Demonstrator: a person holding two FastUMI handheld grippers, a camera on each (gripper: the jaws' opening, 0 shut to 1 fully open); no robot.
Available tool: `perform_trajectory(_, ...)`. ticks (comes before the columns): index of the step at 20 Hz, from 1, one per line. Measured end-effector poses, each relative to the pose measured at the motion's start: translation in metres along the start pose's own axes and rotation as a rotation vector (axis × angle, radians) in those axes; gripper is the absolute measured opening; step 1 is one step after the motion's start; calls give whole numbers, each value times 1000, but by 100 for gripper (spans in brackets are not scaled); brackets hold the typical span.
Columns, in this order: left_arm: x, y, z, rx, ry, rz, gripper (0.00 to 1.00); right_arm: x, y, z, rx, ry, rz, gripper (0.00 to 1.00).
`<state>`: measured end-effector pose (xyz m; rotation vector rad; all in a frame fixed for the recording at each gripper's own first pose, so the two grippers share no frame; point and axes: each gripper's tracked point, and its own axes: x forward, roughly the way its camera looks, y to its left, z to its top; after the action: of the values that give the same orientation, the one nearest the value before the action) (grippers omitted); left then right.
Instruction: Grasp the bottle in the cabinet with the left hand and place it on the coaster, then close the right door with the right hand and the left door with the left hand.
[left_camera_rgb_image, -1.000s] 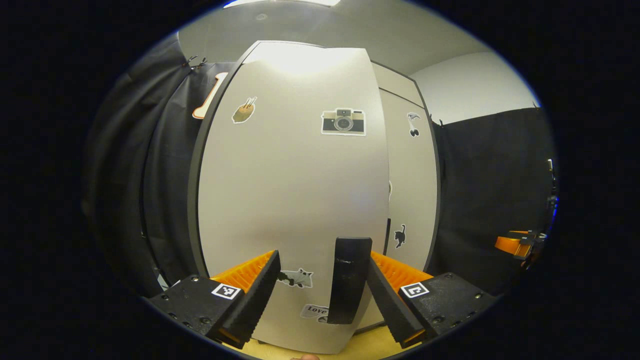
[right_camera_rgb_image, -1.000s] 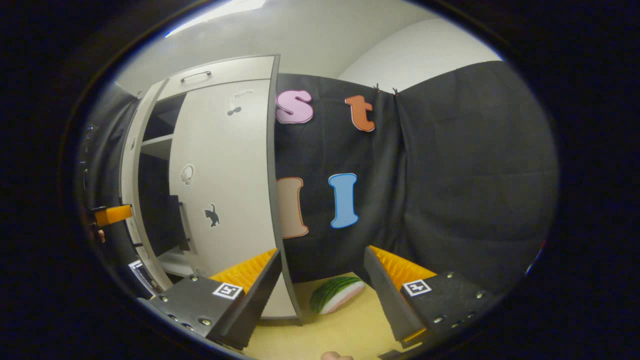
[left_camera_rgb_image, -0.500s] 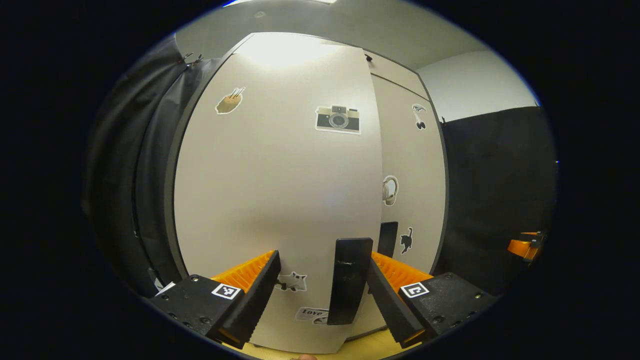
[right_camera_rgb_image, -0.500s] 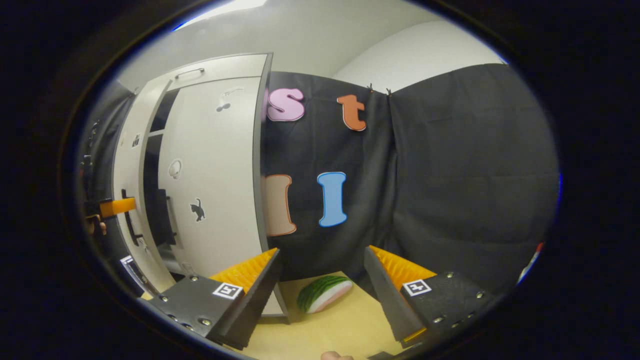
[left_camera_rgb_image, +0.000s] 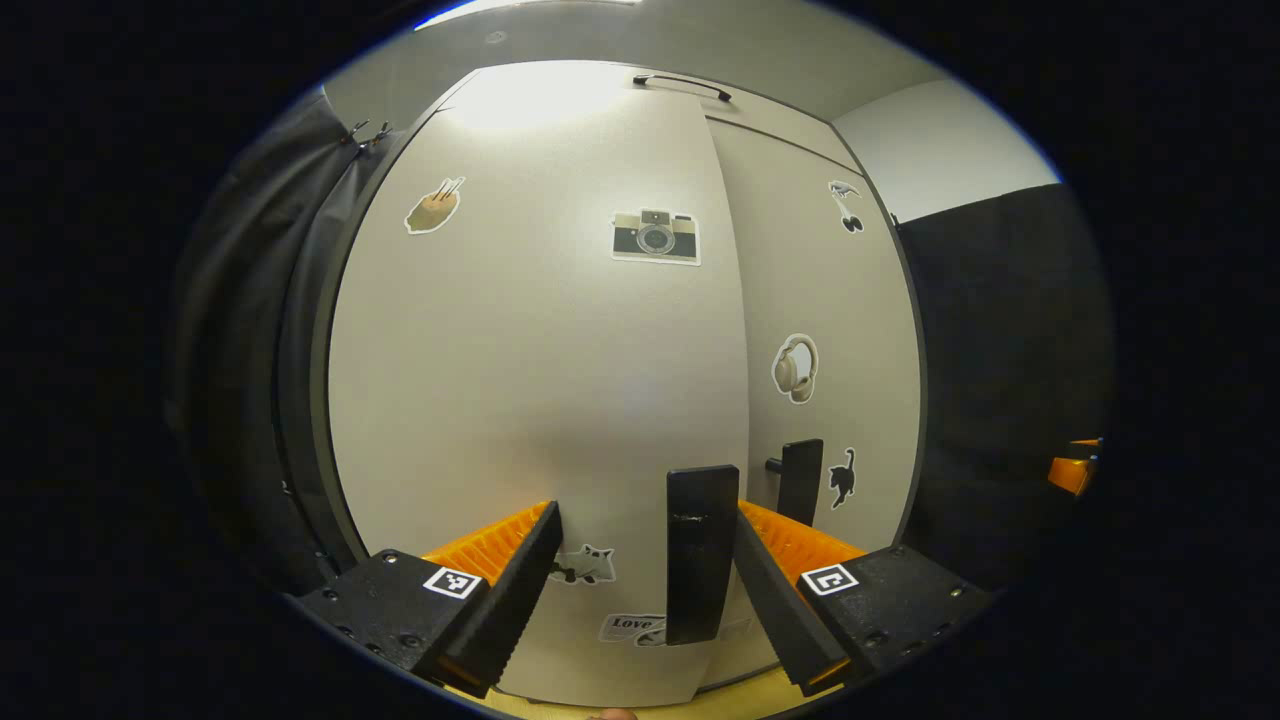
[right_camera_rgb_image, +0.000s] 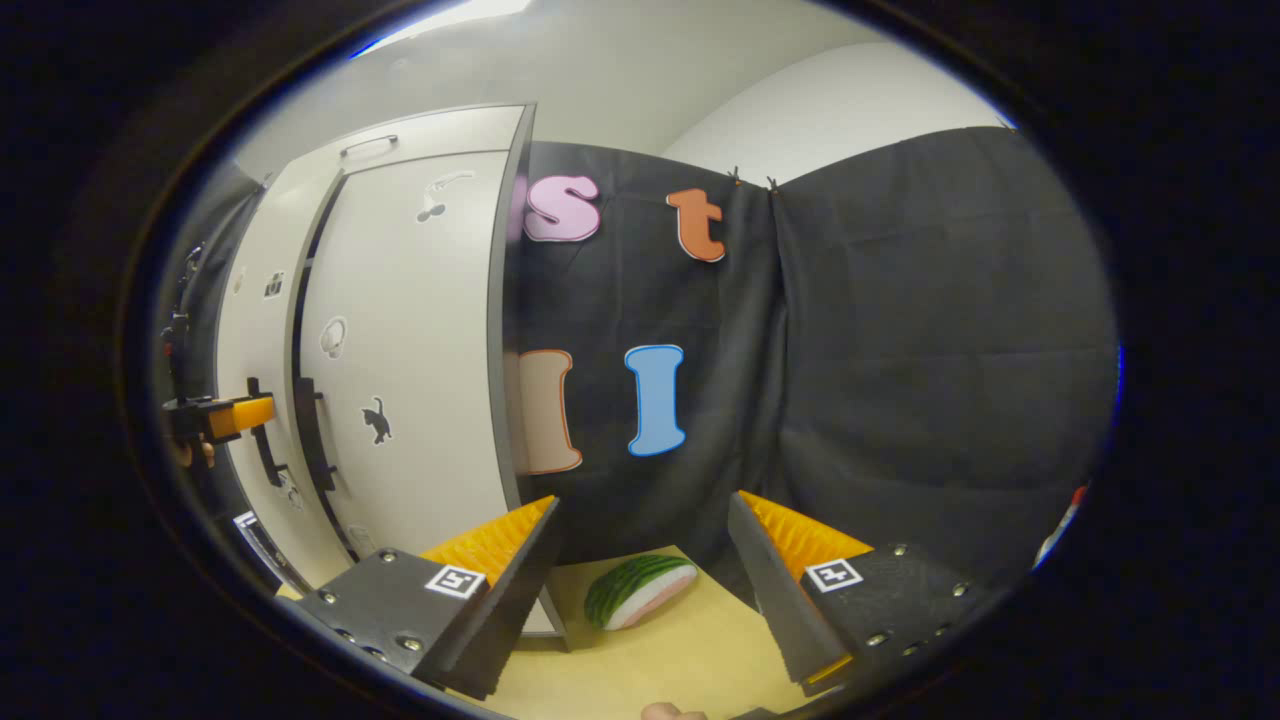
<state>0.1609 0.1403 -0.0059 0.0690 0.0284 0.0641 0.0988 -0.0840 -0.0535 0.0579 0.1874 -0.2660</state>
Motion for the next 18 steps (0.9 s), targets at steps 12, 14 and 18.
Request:
perform_trajectory(12, 14, 2, -4, -3, 5, -5, 98, 8, -2, -8, -1, 12, -4, 100)
perform_trajectory(14, 16, 2, -6, -13, 6, -5, 98, 9, -2, -9, 2, 14, -5, 100)
perform_trajectory(18, 17, 3, -7, -17, 8, -7, 98, 11, -2, -9, -4, 15, -3, 100)
